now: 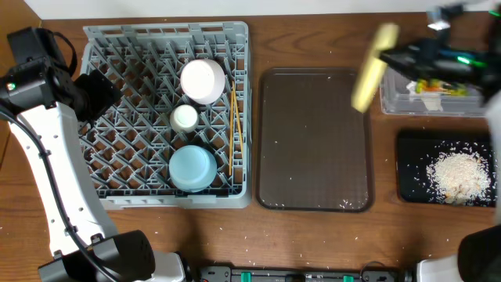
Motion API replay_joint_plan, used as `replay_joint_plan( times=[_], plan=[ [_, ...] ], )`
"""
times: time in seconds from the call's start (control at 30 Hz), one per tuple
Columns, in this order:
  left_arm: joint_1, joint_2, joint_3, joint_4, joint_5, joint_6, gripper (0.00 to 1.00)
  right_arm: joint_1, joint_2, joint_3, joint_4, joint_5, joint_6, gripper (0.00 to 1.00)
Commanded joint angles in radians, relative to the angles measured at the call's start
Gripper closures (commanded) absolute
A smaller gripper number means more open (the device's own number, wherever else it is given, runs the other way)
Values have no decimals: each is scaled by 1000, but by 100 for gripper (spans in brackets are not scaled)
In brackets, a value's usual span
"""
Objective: Sort waste into correct bins and load items into the dishwasher
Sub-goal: 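Carry the emptied yellow plate with the right gripper over the rack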
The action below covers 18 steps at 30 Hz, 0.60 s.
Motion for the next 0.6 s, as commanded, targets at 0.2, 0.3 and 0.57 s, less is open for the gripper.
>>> replay_joint_plan(
  times=[0.2, 0.3, 0.57],
  plan=[
    [3, 3, 8, -1, -8, -9, 2, 418, 40, 9, 557, 372, 377, 99],
    [3, 3, 8, -1, -8, -9, 2, 512, 106, 9, 678, 394, 377, 99],
    [3, 3, 8, -1, -8, -9, 2, 583, 319, 9, 826, 394, 385, 99]
  ],
)
